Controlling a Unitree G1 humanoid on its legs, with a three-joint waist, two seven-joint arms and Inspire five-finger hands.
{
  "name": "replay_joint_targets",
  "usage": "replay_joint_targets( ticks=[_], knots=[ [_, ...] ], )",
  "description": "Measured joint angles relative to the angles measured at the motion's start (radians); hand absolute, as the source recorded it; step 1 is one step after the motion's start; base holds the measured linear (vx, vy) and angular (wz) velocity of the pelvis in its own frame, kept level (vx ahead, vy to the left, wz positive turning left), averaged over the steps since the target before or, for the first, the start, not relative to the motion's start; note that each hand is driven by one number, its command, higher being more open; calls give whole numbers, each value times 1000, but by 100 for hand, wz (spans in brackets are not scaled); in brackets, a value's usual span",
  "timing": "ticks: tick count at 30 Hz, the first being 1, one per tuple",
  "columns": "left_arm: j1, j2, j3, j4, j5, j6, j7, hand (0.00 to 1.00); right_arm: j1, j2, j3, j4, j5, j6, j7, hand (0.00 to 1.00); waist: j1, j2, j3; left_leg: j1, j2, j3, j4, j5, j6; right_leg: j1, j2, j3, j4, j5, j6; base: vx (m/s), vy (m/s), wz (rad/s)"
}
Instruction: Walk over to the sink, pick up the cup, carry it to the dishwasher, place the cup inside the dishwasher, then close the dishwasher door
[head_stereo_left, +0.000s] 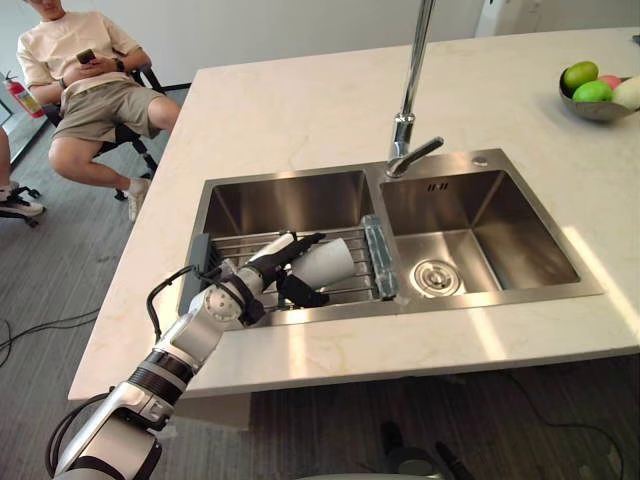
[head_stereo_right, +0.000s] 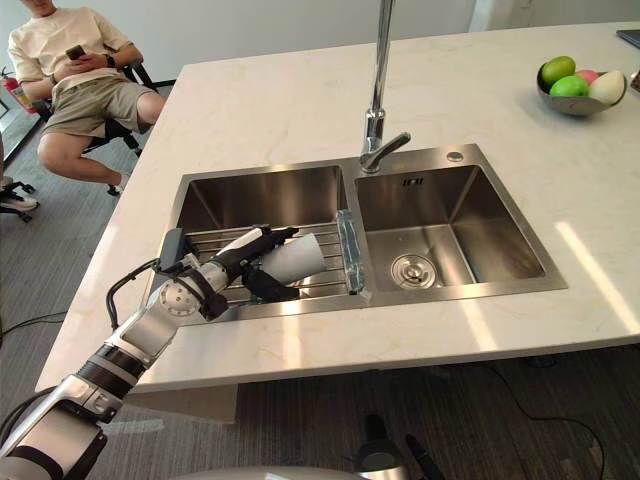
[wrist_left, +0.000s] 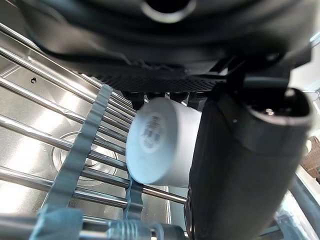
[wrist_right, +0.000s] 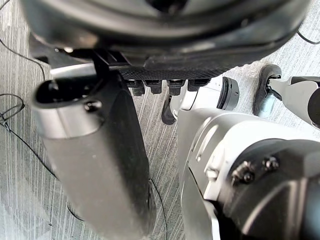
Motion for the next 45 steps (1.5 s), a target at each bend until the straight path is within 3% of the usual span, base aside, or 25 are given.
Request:
replay_joint_targets(
  ticks=[7, 16, 24, 34, 45],
  knots=[
    [-24, 1, -9, 6, 54, 31, -40, 100, 1, -7, -22, -14, 0, 1, 2, 100, -4, 16, 8, -3, 2, 1, 1, -1, -1, -3, 1, 1, 0, 0, -1, -25, -21, 0],
    [-46, 1, -20, 40, 55, -7, -33, 100, 0, -12, -22, -32, 1, -3, 3, 100, -7, 29, 14, -13, 2, 2, 3, -1, -2, -18, 2, 2, 8, -1, -2, 0, 0, 0],
    [-46, 20, -59, 37, -29, -22, 12, 100, 2, -12, 9, -32, 2, -22, 2, 100, -14, 28, 16, -13, 3, -2, 5, -1, -1, -17, -1, -1, 11, -2, -2, 0, 0, 0],
    [-17, 1, -68, 9, -208, 58, 122, 100, 23, 4, 148, -36, 23, -32, -49, 100, -16, 19, 21, -14, 2, -5, 10, -1, -1, -16, -2, -8, 18, -4, -3, 0, 0, 0],
    [5, -26, -34, -7, -221, 64, 133, 100, 32, 5, 200, -56, 40, -30, -81, 100, -8, 7, 27, -14, 5, -2, 11, -1, -1, -17, 2, -7, 19, -4, -3, 0, 0, 0]
  ],
)
